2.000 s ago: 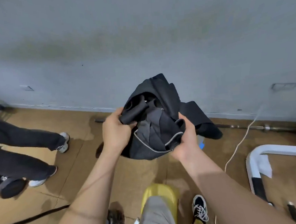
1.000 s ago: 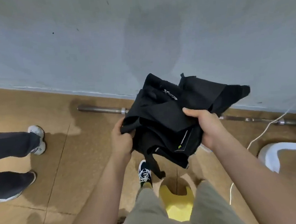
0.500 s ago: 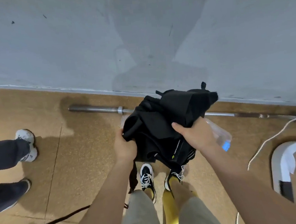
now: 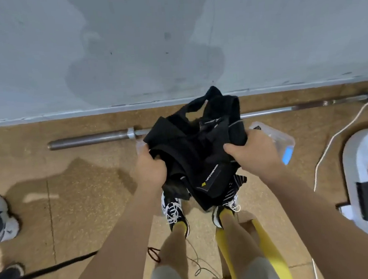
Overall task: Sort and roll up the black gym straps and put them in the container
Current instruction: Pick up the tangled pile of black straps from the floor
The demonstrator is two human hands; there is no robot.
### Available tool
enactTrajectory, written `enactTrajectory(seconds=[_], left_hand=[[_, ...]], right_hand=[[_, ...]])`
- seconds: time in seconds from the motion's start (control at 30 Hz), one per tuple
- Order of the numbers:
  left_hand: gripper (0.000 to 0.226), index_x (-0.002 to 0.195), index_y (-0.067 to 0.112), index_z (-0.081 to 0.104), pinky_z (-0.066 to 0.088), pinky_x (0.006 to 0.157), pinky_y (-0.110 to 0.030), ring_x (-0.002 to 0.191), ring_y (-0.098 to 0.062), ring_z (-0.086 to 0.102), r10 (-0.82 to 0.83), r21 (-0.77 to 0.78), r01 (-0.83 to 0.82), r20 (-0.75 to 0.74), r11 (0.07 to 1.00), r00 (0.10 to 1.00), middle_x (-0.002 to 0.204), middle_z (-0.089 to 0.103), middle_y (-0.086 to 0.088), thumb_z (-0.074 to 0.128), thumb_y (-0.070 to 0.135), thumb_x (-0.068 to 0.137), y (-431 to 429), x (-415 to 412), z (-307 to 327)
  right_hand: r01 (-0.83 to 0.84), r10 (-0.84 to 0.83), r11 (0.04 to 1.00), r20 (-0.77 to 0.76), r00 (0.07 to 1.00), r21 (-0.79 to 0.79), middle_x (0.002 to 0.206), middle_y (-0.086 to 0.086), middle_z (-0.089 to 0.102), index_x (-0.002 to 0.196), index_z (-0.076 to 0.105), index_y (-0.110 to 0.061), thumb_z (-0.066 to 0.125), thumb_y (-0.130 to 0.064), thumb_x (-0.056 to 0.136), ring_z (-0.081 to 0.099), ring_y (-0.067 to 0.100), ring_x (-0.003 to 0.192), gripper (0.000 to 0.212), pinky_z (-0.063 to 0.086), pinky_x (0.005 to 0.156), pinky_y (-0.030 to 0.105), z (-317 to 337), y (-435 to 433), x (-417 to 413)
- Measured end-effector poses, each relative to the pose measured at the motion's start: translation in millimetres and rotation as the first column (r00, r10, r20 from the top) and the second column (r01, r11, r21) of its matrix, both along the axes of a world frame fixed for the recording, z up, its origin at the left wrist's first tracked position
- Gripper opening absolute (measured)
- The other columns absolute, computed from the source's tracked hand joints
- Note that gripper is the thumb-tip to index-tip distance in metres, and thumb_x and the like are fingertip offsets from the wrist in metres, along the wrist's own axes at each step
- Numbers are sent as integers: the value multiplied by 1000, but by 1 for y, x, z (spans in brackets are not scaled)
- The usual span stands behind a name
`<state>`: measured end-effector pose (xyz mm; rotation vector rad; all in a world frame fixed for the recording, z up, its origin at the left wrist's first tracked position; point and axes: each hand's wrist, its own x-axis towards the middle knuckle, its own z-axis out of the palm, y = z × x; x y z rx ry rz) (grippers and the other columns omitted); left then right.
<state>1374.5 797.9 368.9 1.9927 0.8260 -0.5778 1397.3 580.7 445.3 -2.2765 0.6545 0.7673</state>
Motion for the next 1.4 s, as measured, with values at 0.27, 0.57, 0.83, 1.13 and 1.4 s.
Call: enactTrajectory(seconds=[0.27,0.57,0.83,1.13,1.4], left_hand=[[51,146,20,41,47,86,-33,105,-24,59,-428,-103,421,-48,901,903,116,61,-2,43,2,99,-26,2,-60],[100,139,59,27,44,107,-34,137,-6,40,-381,-562,519,352,644,855,146,40,19,72,-3,75,-66,-37,-12],[28,116,25,64,44,80,-25,96,-12,54,-520,55,543,387,838,762,112,52,3,67,25,88,-77,1,1],[20,108,9,53,31,63,-31,77,-29,58,-353,219,322,122,921,928,70,50,3,36,20,106,-94,22,-30],[26,118,13,59,49,90,-30,103,-19,60,343,-144,-326,118,934,932,105,64,-1,36,20,107,-187,14,-46]], right_hand=[[-40,25,998,317,948,43,76,-11,62,97,58,-29,59,-29,97,58,2,78,1,42,59,13,-38,21,-32],[471,-613,709,126,780,525,92,3,73,102,67,-25,58,-18,99,73,23,85,11,56,59,33,-18,24,-35],[584,-707,348,-205,677,734,71,9,65,106,66,-2,59,-10,96,55,12,46,14,53,45,24,27,-1,-29],[416,-623,522,0,782,745,67,5,59,94,63,-10,56,-8,97,61,16,56,8,56,55,28,22,-72,14],[38,-210,846,267,941,532,123,-6,59,150,25,-48,56,-2,96,64,20,87,77,60,74,32,-57,-167,13]])
